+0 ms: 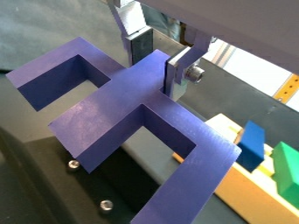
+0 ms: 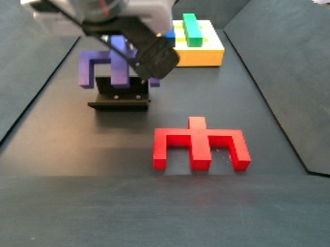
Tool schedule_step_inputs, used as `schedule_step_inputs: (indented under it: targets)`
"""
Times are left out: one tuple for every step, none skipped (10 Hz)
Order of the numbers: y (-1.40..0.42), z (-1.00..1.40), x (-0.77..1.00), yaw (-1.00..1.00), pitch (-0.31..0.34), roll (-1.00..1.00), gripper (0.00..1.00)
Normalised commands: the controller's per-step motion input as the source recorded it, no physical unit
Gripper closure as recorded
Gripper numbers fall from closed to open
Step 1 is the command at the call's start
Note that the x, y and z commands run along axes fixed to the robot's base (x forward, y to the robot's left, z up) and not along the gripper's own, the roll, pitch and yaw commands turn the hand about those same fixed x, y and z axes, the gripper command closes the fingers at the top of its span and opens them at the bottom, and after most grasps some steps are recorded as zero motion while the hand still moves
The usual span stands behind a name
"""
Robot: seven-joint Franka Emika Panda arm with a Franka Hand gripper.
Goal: Pick up the purple object. Move up. Place the purple object on the fixture. Regrasp the purple object. Move to above the board. Insert the purple object.
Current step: Place the purple object on the fixture.
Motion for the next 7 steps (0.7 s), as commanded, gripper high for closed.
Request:
schedule_step_inputs:
  targets:
    - [0.00,-0.42,0.15,0.00,-0.066,0.00,1.00]
    - [0.00,-0.43,0.05,0.00,-0.126,0.00,1.00]
    - [0.00,-0.31,-0.04,0.00,-0.197,0.00,1.00]
    - [0.00,-0.18,-0.22,0.00,-0.237,0.00,1.00]
    - [0.00,-0.12,-0.30,0.00,-0.280,0.00,1.00]
    - [0.00,-0.16,-0.28,0.00,-0.306,0.00,1.00]
    - [0.00,-0.08,0.00,0.00,-0.080,0.00,1.00]
